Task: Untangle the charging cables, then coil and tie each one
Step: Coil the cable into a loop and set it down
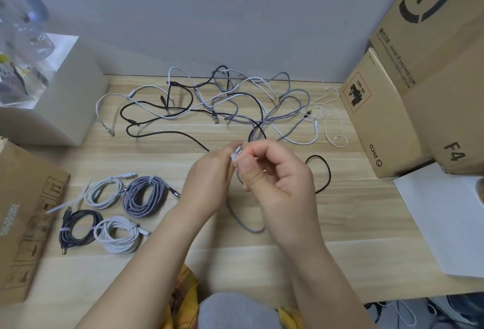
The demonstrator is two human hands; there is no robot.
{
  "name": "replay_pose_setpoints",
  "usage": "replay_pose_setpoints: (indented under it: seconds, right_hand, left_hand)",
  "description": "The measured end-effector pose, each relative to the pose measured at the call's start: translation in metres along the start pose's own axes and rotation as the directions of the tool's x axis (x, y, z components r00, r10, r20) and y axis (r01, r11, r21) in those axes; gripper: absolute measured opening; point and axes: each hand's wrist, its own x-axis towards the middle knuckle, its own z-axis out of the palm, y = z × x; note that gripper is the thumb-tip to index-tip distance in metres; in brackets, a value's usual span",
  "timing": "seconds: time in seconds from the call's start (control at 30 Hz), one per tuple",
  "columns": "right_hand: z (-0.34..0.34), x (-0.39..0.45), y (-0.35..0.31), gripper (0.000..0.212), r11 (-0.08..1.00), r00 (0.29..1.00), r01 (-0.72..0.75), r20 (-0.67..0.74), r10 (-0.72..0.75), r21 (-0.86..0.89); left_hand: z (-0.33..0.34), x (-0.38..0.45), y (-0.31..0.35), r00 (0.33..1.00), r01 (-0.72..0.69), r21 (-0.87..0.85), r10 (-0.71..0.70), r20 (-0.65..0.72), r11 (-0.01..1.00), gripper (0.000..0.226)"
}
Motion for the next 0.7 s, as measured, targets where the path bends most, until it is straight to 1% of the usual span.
replay_pose_setpoints:
  seconds: [0.03, 0.1, 0.13, 0.17, 0.2, 0.27, 0.3, 0.37, 0.43, 0.5, 0.57, 0.6, 0.63, 0.7]
  right_hand:
    - [-0.004, 0.001, 0.002, 0.013, 0.998, 0.998, -0.058, 0.026, 0.058, 0.015]
    - [-0.008, 0.003, 0.006, 0.033, 0.991, 0.987, -0.133, 0.091, 0.13, 0.02]
    - [-0.008, 0.004, 0.006, 0.041, 0.987, 0.981, -0.16, 0.111, 0.159, 0.003]
    - [-0.007, 0.005, 0.006, 0.047, 0.98, 0.973, -0.194, 0.122, 0.198, -0.045]
    - [-0.006, 0.005, 0.006, 0.05, 0.963, 0.961, -0.232, 0.121, 0.248, -0.136]
    - [-0.005, 0.004, 0.01, 0.049, 0.886, 0.94, -0.282, 0.08, 0.332, -0.368]
    - [-0.005, 0.003, 0.013, 0.045, 0.845, 0.929, -0.304, 0.057, 0.364, -0.441]
    - [-0.005, 0.003, 0.018, 0.04, 0.81, 0.905, -0.362, 0.033, 0.424, -0.462]
    - [-0.006, 0.004, 0.023, 0.03, 0.813, 0.881, -0.421, 0.032, 0.472, -0.402]
    - [-0.008, 0.006, 0.028, 0.02, 0.831, 0.847, -0.497, 0.068, 0.527, -0.248]
    - [-0.013, 0.006, 0.029, 0.023, 0.82, 0.801, -0.553, 0.175, 0.572, -0.145]
    - [-0.016, 0.005, 0.03, 0.025, 0.817, 0.788, -0.556, 0.216, 0.576, -0.152]
    - [-0.019, 0.004, 0.032, 0.027, 0.816, 0.786, -0.547, 0.219, 0.578, -0.188]
    - [-0.023, 0.005, 0.038, 0.027, 0.801, 0.813, -0.508, 0.131, 0.567, -0.316]
  left_hand:
    - [0.0, 0.005, -0.004, 1.0, -0.021, 0.059, 0.022, -0.017, 0.998, 0.031]
    - [0.002, 0.007, -0.009, 0.999, -0.034, 0.092, 0.033, 0.01, 0.995, 0.051]
    - [0.001, 0.007, -0.008, 0.999, -0.04, 0.12, 0.038, 0.015, 0.992, 0.056]
    - [0.001, 0.007, -0.008, 0.999, -0.042, 0.148, 0.039, 0.019, 0.988, 0.057]
    - [0.003, 0.006, -0.009, 0.999, -0.045, 0.164, 0.043, 0.02, 0.985, 0.057]
    - [0.004, 0.007, -0.009, 0.999, -0.042, 0.182, 0.042, 0.004, 0.982, 0.055]
    - [0.005, 0.007, -0.009, 0.999, -0.04, 0.172, 0.041, -0.005, 0.984, 0.054]
    - [0.006, 0.005, -0.009, 0.998, -0.063, 0.161, 0.066, -0.012, 0.985, 0.053]
    - [0.006, 0.003, -0.009, 0.994, -0.094, 0.163, 0.101, -0.035, 0.982, 0.053]
    - [0.005, 0.002, -0.011, 0.992, -0.103, 0.089, 0.109, -0.068, 0.991, 0.049]
    - [0.002, 0.002, -0.014, 0.992, -0.068, -0.111, 0.056, -0.109, 0.991, 0.041]
    - [0.0, 0.001, -0.015, 0.995, -0.052, -0.212, 0.032, -0.099, 0.976, 0.038]
    - [-0.003, 0.002, -0.016, 0.998, -0.026, -0.307, 0.005, -0.07, 0.951, 0.036]
    - [-0.008, 0.002, -0.012, 0.999, 0.036, -0.48, -0.032, 0.015, 0.877, 0.03]
